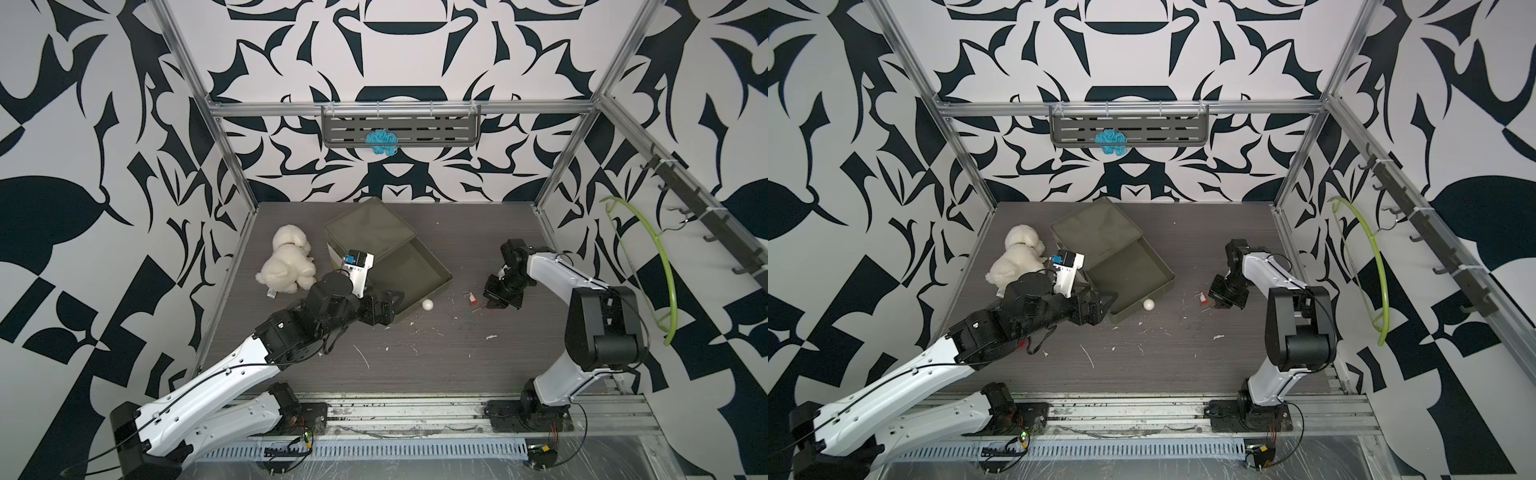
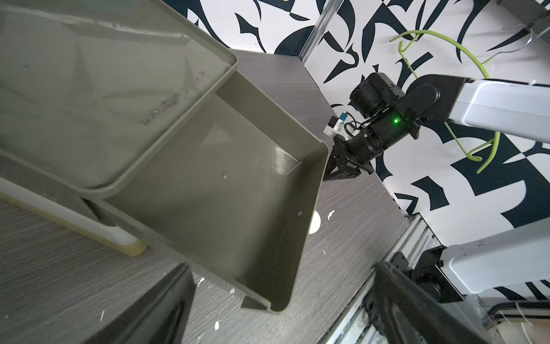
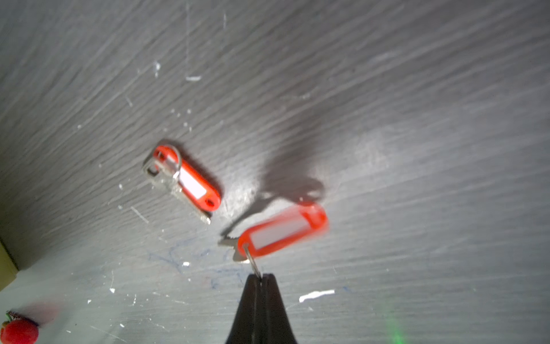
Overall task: Take the keys out of the drawer
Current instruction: Place the key at the center of the board.
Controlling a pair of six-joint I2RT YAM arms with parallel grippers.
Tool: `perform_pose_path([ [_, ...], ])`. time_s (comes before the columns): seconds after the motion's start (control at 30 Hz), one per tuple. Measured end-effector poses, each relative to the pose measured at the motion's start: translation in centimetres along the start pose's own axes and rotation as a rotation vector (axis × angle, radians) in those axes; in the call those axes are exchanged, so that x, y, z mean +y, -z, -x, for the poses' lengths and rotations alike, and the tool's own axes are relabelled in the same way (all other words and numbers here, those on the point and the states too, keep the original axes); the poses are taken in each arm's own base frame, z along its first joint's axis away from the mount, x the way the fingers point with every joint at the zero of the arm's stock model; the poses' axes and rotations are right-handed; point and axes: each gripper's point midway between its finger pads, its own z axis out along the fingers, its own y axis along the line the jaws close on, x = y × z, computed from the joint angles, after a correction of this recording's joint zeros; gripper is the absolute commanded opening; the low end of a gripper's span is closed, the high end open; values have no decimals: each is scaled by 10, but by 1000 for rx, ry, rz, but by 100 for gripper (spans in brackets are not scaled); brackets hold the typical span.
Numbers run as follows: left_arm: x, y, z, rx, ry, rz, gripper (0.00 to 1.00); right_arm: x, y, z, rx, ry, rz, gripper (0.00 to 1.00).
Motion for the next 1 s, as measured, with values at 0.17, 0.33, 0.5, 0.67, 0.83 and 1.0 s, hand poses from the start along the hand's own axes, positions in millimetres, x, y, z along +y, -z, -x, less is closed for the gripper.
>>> perform_pose_path([
  [0.17, 3, 6, 2, -16, 5, 11, 99, 8, -6, 18, -3, 8, 2, 0],
  [0.33, 8, 10, 0, -22, 9, 29, 99, 16, -7, 35, -13, 17, 9, 0],
  [0.5, 12, 12, -1, -25, 14, 49, 99, 24, -9, 49, -19, 22, 19, 0],
  [0.67, 15, 12, -1, -27, 14, 64, 99, 24, -14, 50, -4, 21, 17, 0],
  [0.83, 17, 12, -1, -29, 13, 73, 99, 23, -21, 50, 16, 16, 10, 2],
  [1.0, 18, 12, 0, -32, 13, 79, 99, 22, -26, 49, 32, 13, 11, 6],
])
